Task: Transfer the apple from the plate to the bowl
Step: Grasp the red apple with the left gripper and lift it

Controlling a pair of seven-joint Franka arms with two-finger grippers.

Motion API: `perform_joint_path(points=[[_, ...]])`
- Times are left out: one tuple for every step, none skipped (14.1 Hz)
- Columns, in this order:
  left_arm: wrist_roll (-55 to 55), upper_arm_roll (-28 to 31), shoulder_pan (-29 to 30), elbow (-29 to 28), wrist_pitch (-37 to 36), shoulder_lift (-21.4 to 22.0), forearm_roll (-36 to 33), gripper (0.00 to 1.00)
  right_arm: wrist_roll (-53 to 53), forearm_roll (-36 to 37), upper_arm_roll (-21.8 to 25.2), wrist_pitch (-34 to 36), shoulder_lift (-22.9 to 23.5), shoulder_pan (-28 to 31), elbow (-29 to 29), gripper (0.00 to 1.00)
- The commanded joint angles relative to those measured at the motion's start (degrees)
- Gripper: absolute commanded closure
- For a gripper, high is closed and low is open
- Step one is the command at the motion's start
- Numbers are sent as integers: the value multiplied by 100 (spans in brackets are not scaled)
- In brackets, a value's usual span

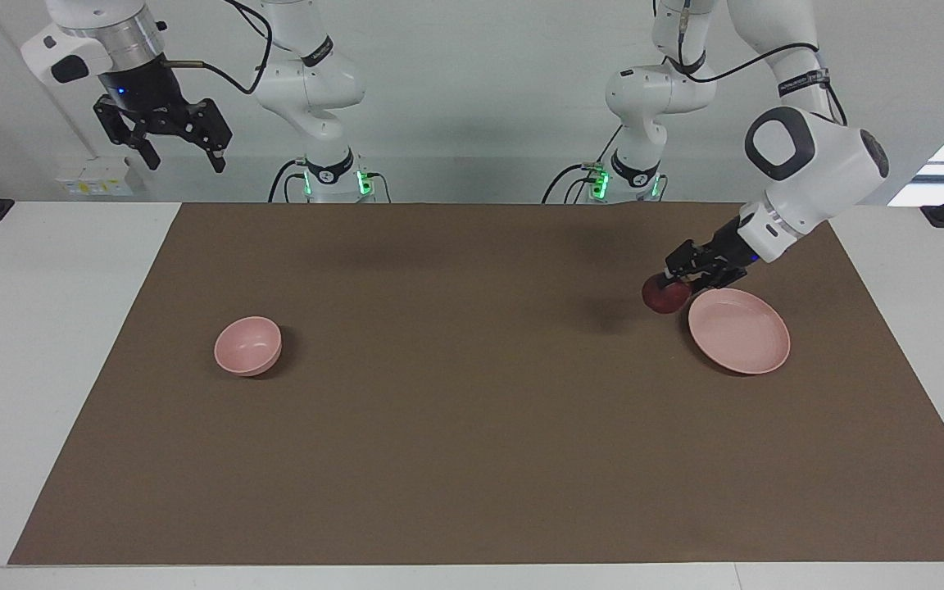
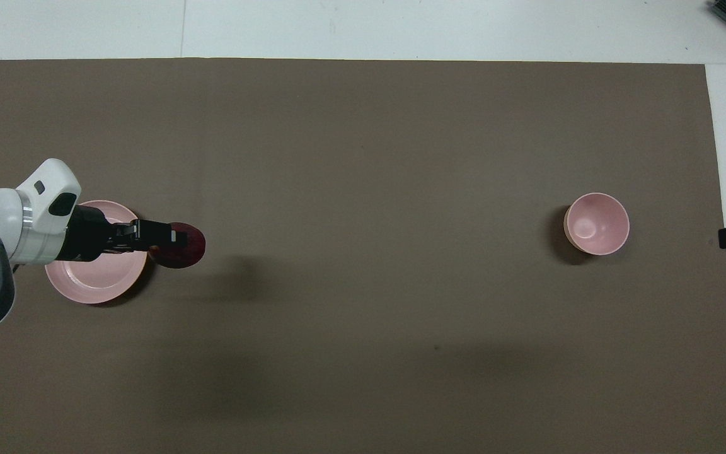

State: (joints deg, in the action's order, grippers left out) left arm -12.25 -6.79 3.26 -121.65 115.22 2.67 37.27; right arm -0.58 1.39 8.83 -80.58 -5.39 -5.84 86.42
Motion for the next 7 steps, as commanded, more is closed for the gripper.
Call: perform_joint_path(points=[[353,-390,-10,9,158,59,804,100,120,-60,-49,-54,-312,22,470,0],[502,-584,-18,9,368,50,1078,100,120,-68,-48,-81,-383,56,620,0],[661,-769,-18,9,579,50,1342,100,103,-129,-31,-98,-367,83,665,0],[758,-989,-18,1,755,50,1649,100,41,-287,-22,-98,-340,100,709,0],[768,-1156,-18,1,948,50,2000,100,-3,-427,-13,-107,-340,109,788,0],[768,-1262,-27,1,1141,41,2421,100,-116,-568,-13,-116,-323,136,832,0],[768,-1437,-18,1,1309,41,2712,100,-222,-769,-13,-125,-288,145,911,0]])
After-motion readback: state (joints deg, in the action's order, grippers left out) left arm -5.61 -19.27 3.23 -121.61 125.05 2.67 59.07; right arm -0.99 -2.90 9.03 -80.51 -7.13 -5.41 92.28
